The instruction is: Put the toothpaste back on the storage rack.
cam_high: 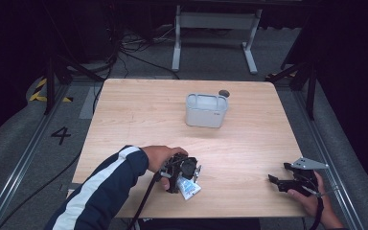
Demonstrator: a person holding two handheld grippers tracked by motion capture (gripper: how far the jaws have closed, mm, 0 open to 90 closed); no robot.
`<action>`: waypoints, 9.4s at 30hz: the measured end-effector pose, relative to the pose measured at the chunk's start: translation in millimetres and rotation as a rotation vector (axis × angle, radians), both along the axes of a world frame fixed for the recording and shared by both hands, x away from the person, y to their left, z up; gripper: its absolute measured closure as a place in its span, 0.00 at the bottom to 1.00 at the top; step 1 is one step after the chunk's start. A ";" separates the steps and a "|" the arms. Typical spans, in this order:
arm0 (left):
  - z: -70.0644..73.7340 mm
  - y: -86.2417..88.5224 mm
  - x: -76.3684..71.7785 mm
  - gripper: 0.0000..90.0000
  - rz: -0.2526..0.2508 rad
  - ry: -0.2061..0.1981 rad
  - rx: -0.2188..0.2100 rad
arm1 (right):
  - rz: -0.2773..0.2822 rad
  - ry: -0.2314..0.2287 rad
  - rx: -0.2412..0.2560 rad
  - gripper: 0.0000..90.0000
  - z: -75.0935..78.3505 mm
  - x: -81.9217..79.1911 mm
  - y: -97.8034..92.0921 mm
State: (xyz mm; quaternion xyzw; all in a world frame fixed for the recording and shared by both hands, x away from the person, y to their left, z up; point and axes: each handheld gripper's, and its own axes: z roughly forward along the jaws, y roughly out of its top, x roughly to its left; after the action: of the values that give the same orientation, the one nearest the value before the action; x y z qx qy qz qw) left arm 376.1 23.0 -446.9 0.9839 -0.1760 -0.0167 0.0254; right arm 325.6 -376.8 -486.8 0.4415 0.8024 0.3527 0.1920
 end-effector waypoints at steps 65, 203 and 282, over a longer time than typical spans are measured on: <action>48.6 89.3 18.6 0.72 0.695 -0.078 -0.754 | 0.008 0.001 0.006 0.17 0.1 -0.2 -0.6; 68.9 -22.5 169.0 0.70 0.862 -0.191 -0.985 | 0.022 -0.001 0.003 0.17 0.1 -0.5 -1.3; 61.8 75.7 69.5 0.24 0.786 -0.417 -0.596 | 0.025 -0.001 0.002 0.17 0.0 0.0 -1.1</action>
State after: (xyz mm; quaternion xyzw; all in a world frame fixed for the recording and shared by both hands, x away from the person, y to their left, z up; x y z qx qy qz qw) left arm 445.5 98.7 -385.0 0.9082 0.2076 0.2404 0.2725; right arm 325.6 -378.0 -486.9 0.4312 0.8074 0.3561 0.1877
